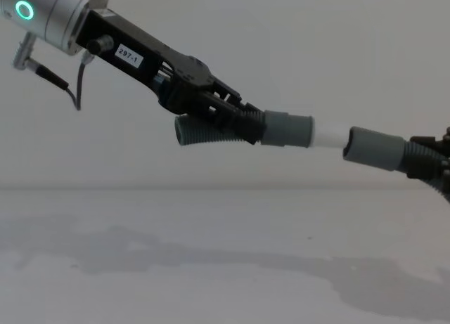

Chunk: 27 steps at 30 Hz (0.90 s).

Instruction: Use both hands to pick up one end of the pipe from the table, align the ends, and insert them.

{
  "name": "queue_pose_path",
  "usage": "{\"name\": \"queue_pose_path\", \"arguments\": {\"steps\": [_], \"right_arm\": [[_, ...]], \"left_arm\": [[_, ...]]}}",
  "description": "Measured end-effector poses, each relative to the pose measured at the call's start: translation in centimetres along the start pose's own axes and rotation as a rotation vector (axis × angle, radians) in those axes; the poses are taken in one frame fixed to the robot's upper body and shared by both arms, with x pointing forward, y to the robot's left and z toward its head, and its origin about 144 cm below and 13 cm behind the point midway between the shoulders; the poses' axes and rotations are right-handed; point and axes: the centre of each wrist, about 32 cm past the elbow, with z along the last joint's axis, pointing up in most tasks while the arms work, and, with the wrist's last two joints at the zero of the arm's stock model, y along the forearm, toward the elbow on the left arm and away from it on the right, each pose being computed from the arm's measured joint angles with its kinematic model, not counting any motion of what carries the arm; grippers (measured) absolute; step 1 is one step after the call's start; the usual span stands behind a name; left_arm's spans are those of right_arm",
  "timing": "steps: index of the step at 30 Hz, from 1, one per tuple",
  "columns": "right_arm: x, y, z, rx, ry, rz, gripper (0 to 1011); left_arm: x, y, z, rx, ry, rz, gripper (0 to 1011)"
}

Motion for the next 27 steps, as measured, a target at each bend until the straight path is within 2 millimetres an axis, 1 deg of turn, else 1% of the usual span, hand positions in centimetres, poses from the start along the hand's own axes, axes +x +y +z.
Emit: {"name": "queue_pose_path", "arguments": {"steps": [27], "right_arm": [[0.12, -0.01, -0.02, 0.02, -0.003, 0.0, 213]], "left_arm": [[0.27, -0.4, 0.2, 0.013, -0.004, -0.006, 322]]}}
